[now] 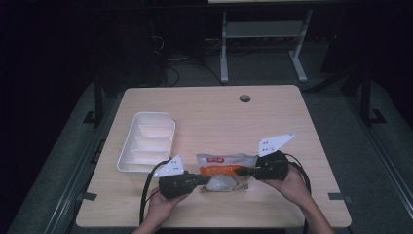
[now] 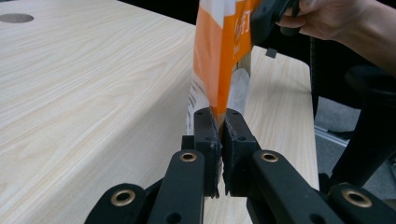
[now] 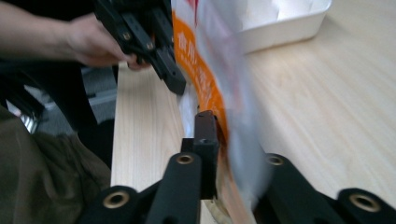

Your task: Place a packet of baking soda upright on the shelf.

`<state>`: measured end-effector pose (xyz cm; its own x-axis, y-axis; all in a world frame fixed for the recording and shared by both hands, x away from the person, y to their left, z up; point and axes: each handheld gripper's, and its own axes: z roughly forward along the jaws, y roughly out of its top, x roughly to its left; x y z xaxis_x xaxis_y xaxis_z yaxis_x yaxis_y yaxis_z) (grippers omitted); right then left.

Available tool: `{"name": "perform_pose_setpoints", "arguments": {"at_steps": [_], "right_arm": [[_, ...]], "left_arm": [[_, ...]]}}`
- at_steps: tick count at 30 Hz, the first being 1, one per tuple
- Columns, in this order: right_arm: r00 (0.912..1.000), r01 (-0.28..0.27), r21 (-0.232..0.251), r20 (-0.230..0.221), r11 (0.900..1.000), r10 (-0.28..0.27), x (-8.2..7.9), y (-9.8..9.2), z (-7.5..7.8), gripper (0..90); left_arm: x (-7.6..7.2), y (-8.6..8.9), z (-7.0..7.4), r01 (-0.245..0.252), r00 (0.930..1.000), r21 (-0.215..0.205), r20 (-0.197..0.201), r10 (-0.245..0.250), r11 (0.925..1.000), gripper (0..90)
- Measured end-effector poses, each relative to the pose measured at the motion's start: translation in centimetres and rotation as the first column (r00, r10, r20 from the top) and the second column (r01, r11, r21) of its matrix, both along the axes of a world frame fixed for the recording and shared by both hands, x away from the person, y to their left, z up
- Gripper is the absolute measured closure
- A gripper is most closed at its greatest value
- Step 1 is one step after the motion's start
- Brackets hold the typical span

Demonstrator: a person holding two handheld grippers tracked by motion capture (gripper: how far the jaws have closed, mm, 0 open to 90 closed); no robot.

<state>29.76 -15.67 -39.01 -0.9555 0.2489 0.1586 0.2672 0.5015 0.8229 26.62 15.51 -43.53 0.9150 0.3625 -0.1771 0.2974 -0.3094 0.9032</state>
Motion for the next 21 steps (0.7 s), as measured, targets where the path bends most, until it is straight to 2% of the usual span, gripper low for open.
{"name": "perform_pose_setpoints", "arguments": {"at_steps": [4,8,10,11,12,13,14,16,20,21], "right_arm": [[0.9999,-0.014,-0.036,-0.007,0.999,0.014,0.0,0.8,-0.6,78.3],[0.9999,-0.008,-0.041,-0.008,0.999,0.007,0.1,1.0,-0.8,78.8],[0.9998,-0.002,-0.042,-0.018,0.999,0.001,0.2,1.0,-1.0,80.3],[0.9998,-0.004,-0.045,-0.018,0.999,0.004,0.3,1.1,-1.1,82.6],[0.9999,-0.011,-0.042,-0.014,0.999,0.010,0.2,1.1,-1.3,89.2],[0.9999,-0.011,-0.042,-0.014,0.999,0.010,0.2,1.1,-1.3,89.2],[0.9994,-0.016,-0.024,-0.030,1.000,0.015,0.3,1.0,-1.3,89.7],[0.9993,-0.019,-0.016,-0.033,1.000,0.018,0.3,0.9,-1.0,89.8],[0.9997,-0.020,-0.012,-0.012,1.000,0.020,0.0,0.7,-0.2,89.9],[0.9997,-0.020,-0.012,-0.012,1.000,0.020,0.0,0.7,-0.2,89.9]], "left_arm": [[0.1,0.0,-0.1,0.001,1.0000,0.005,-0.001,-0.001,1.0000,85.8],[0.1,0.0,-0.1,-0.003,1.0000,0.009,-0.003,0.003,1.0000,85.7],[0.1,0.0,-0.1,-0.004,1.0000,0.014,-0.002,0.004,0.9999,85.5],[0.1,-0.1,-0.2,-0.005,1.0000,0.015,-0.002,0.005,0.9999,85.5],[0.1,-0.1,-0.2,-0.008,1.0000,0.016,0.000,0.008,0.9998,84.8],[0.1,0.0,-0.2,-0.010,1.0000,0.019,0.000,0.010,0.9998,84.8],[0.0,0.0,-0.2,-0.020,0.9998,0.016,0.001,0.020,0.9997,82.4],[-0.1,0.0,-0.1,-0.031,0.9995,0.007,0.003,0.031,0.9995,76.3],[-0.5,0.1,0.1,-0.053,0.9981,0.019,0.032,0.052,0.9984,65.8],[-0.6,0.1,0.2,-0.064,0.9971,0.025,0.042,0.063,0.9976,65.8]]}}
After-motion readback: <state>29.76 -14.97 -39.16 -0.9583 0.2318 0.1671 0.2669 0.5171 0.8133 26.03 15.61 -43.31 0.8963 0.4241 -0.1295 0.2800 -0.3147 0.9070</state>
